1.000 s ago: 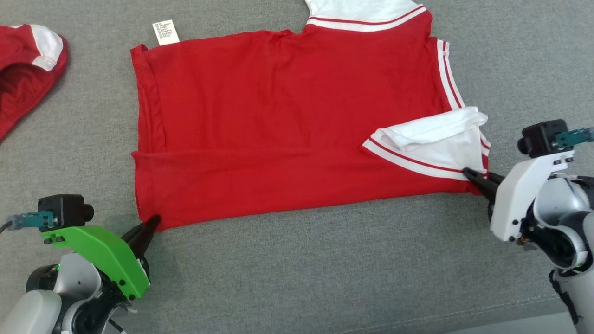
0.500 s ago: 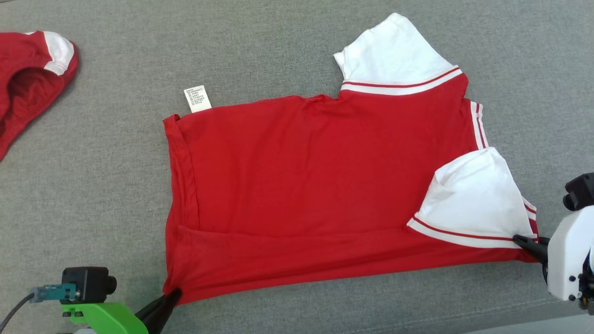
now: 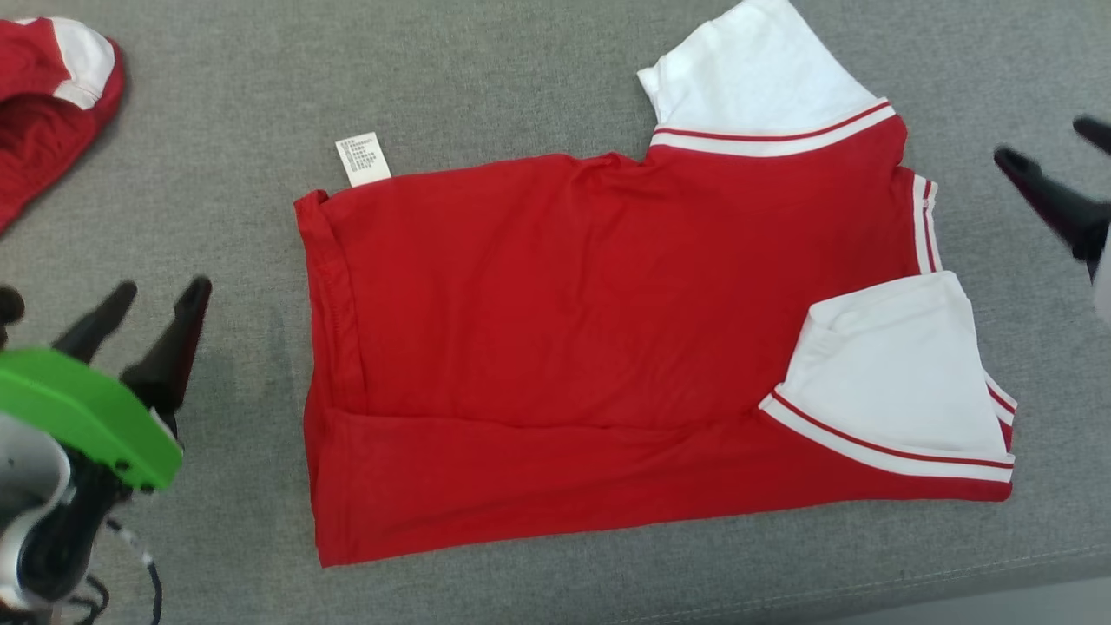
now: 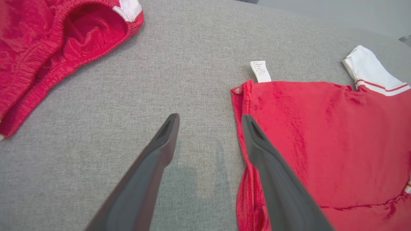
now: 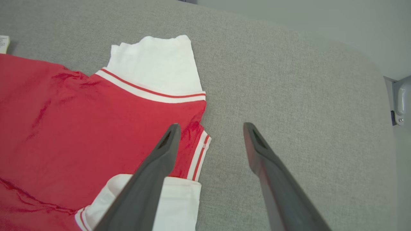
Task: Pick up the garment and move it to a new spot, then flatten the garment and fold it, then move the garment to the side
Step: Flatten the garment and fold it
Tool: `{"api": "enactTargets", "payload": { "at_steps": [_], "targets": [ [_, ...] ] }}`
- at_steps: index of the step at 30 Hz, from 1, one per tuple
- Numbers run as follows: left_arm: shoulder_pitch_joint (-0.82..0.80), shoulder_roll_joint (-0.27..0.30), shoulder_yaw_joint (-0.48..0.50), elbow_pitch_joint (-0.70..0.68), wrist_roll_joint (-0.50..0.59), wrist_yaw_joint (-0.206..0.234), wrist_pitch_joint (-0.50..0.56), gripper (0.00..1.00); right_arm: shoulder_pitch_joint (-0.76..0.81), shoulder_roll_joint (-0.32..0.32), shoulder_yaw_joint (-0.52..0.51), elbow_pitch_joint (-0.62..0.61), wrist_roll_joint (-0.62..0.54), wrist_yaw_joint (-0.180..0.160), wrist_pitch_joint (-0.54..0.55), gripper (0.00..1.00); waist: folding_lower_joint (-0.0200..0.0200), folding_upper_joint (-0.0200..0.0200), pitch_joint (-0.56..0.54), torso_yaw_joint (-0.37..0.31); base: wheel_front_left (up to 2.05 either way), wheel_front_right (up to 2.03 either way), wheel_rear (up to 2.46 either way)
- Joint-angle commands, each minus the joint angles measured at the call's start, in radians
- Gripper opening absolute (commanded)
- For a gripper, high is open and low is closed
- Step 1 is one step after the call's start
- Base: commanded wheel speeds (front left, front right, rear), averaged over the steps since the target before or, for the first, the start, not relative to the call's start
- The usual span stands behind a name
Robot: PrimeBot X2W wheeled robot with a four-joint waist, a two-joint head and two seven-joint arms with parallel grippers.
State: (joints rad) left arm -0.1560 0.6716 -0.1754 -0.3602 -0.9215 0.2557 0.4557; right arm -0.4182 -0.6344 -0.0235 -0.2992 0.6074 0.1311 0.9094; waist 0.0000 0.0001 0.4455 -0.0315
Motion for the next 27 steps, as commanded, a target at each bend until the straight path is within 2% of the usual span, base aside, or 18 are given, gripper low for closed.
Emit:
{"api": "enactTargets", "payload": {
  "at_steps": [1,7,10,16,20,24,27],
  "targets": [
    [-0.1,-0.018,-0.022,0.035,0.016,-0.006,0.015,1.0,-0.113,0.021,0.043,0.033,-0.028,-0.001,0.011,1.0,0.0,-0.0001,0.136,0.042,0.0,0.0,0.0],
    [-0.394,-0.123,-0.167,0.239,0.066,-0.067,0.059,1.0,-0.447,0.107,0.214,0.305,-0.162,-0.001,0.0,1.0,0.0,-0.0001,0.212,0.115,0.0,0.0,0.0],
    [-0.479,-0.166,-0.218,0.318,0.088,-0.099,0.066,1.0,-0.54,0.142,0.238,0.44,-0.196,-0.001,-0.038,1.0,0.0,-0.0001,0.224,0.151,0.0,0.0,0.0],
    [-0.567,-0.215,-0.269,0.392,0.088,-0.15,0.071,1.0,-0.636,0.166,0.256,0.632,-0.245,-0.001,-0.092,1.0,0.0,-0.0001,0.247,0.186,0.0,0.0,0.0],
    [-0.577,-0.231,-0.277,0.388,0.067,-0.173,0.082,1.0,-0.647,0.188,0.269,0.714,-0.227,0.0,-0.09,1.0,0.0,-0.0001,0.244,0.186,0.0,0.0,0.0],
    [-0.579,-0.222,-0.283,0.362,0.067,-0.178,0.09,1.0,-0.648,0.192,0.293,0.752,-0.203,0.0,-0.079,1.0,0.0,-0.0001,0.24,0.175,0.0,0.0,0.0],
    [-0.568,-0.222,-0.261,0.344,0.068,-0.153,0.071,1.0,-0.644,0.187,0.303,0.767,-0.191,0.0,-0.092,1.0,0.0,-0.0001,0.223,0.169,0.0,0.0,0.0]
  ]
}}
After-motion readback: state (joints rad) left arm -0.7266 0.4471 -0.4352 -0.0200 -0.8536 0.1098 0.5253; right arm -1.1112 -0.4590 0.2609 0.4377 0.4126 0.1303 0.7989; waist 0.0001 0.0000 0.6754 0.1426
